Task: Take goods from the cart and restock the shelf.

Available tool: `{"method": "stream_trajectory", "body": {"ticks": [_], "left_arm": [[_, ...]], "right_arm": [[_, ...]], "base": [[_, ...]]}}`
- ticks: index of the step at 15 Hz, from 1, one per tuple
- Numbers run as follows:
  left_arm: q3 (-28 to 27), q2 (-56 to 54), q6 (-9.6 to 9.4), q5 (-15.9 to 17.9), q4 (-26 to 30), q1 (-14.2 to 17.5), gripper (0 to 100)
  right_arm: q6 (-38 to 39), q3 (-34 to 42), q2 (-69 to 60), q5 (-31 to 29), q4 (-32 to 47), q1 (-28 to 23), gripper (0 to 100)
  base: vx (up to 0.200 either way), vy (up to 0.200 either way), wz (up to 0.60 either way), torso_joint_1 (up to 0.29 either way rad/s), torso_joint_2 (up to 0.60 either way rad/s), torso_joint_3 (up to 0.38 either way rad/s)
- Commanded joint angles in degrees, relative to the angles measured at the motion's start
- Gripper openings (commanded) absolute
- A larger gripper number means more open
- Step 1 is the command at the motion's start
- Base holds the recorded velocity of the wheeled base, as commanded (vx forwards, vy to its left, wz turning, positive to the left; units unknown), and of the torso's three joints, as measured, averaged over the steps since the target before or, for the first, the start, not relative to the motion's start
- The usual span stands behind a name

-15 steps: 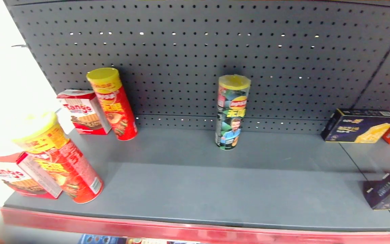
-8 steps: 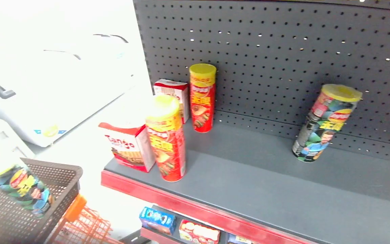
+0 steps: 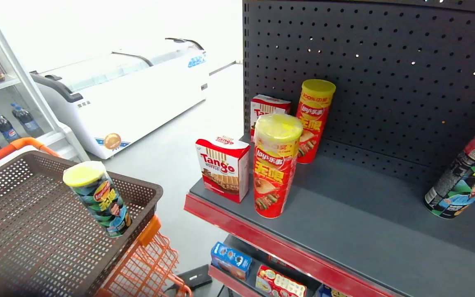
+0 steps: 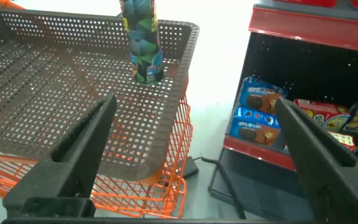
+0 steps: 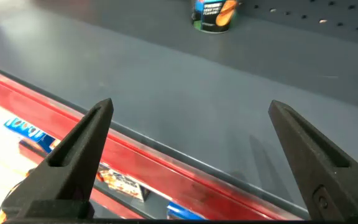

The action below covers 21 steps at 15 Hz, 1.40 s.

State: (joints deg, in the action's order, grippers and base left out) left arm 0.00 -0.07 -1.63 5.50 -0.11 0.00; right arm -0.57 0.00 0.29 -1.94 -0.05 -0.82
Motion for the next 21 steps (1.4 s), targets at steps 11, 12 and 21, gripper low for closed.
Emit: {"method": "stream_trajectory", "body": {"ticks": [11,12,21], "left_arm": [[-14.94,11.85,-6.19,-2.16,4.24,0.44,100],[-17.84,16.51,-6.19,-3.3,4.42,0.44,100],[-17.93,48.94,-8.12,0.65,-6.57,12.74,100]], "right_arm": [[-0.04,0.0,0.06,0.0,0.05,0.03,100],[-0.04,0.0,0.06,0.0,0.05,0.03,100],[-0.04,0.0,0.06,0.0,0.05,0.03,100]], "base": [[0.0,0.0,0.0,0.0,0.0,0.0],[0.0,0.0,0.0,0.0,0.0,0.0],[0.0,0.0,0.0,0.0,0.0,0.0]]}}
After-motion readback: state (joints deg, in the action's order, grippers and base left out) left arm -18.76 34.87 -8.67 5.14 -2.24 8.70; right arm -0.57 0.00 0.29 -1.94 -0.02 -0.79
